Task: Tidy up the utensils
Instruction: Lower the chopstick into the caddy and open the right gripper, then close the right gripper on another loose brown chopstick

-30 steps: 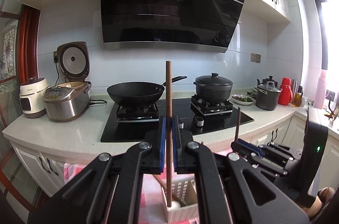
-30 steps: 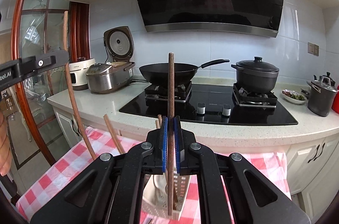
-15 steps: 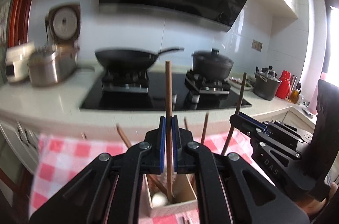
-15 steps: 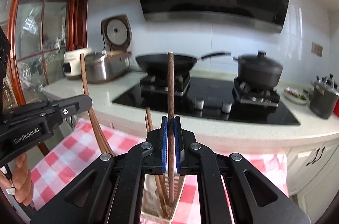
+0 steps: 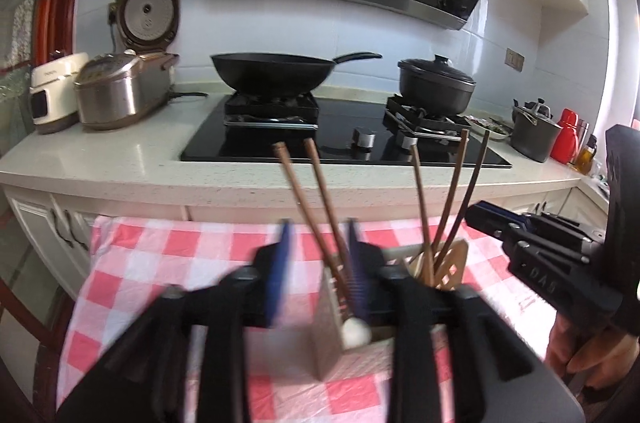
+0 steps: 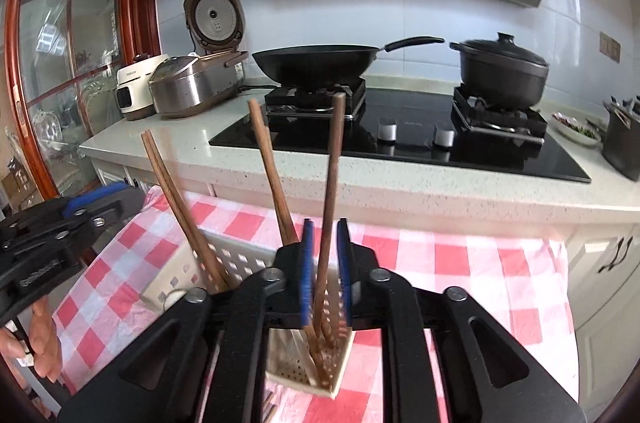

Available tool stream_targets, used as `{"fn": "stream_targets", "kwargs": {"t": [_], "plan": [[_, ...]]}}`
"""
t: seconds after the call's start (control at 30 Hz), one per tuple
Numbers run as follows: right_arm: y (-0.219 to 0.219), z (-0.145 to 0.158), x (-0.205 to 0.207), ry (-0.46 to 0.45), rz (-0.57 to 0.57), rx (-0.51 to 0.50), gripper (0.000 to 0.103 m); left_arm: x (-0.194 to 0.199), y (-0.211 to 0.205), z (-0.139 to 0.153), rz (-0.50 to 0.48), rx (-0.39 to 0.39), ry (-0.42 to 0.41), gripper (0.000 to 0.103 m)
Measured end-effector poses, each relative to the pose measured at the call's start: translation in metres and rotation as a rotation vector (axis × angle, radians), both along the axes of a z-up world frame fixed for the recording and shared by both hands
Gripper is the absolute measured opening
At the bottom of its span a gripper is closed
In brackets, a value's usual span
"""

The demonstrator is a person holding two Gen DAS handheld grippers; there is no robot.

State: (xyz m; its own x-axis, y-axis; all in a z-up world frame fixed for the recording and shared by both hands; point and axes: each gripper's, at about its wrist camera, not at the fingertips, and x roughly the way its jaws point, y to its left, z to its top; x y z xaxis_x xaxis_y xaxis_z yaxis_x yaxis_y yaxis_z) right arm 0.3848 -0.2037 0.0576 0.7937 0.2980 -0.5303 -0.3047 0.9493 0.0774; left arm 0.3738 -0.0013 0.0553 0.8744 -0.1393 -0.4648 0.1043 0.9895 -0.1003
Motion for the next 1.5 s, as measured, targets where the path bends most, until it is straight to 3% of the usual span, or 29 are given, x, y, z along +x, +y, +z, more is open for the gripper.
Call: {"fn": "stream_targets", "kwargs": {"t": [0.07, 0.2, 0.3, 0.43, 0.6, 0.67, 0.8, 0.93, 1.2, 1.33, 1.5], "plan": [[-0.008, -0.004, -0.01, 0.005, -0.009, 0.029, 0.032, -0.015, 0.008, -0.001, 0.028, 0.009, -0.025, 0.064], [-0.021, -0.023, -0.034, 0.041, -0.027, 0.059, 0.032, -0.048, 0.022, -0.015, 0.084, 0.039, -0.03, 0.086], [-0.024, -0.048, -0.054, 0.098, -0.028, 0.076, 0.032, -0.076, 0.027, -0.036, 0.119, 0.085, -0.019, 0.097], [-0.017, -0.09, -0.079, 0.199, -0.026, 0.084, 0.032, -0.109, 0.03, -0.075, 0.146, 0.135, 0.04, 0.098], [0.001, -0.136, -0.106, 0.322, -0.017, 0.099, 0.032, -0.145, 0.039, -0.112, 0.15, 0.057, 0.111, 0.098], [0.009, -0.146, -0.114, 0.344, -0.009, 0.09, 0.031, -0.157, 0.038, -0.119, 0.14, 0.062, 0.117, 0.098], [0.026, -0.153, -0.124, 0.355, 0.003, 0.057, 0.029, -0.167, 0.035, -0.129, 0.142, 0.098, 0.114, 0.098], [0.035, -0.156, -0.129, 0.34, -0.036, -0.011, 0.023, -0.169, 0.04, -0.136, 0.138, 0.077, 0.128, 0.098], [0.044, -0.153, -0.124, 0.337, -0.069, -0.091, 0.022, -0.17, 0.048, -0.141, 0.121, 0.029, 0.143, 0.098], [0.057, -0.153, -0.121, 0.319, -0.111, -0.191, 0.021, -0.171, 0.048, -0.142, 0.112, 0.022, 0.145, 0.098], [0.062, -0.154, -0.117, 0.311, -0.115, -0.216, 0.016, -0.174, 0.045, -0.147, 0.101, 0.037, 0.159, 0.098]]}}
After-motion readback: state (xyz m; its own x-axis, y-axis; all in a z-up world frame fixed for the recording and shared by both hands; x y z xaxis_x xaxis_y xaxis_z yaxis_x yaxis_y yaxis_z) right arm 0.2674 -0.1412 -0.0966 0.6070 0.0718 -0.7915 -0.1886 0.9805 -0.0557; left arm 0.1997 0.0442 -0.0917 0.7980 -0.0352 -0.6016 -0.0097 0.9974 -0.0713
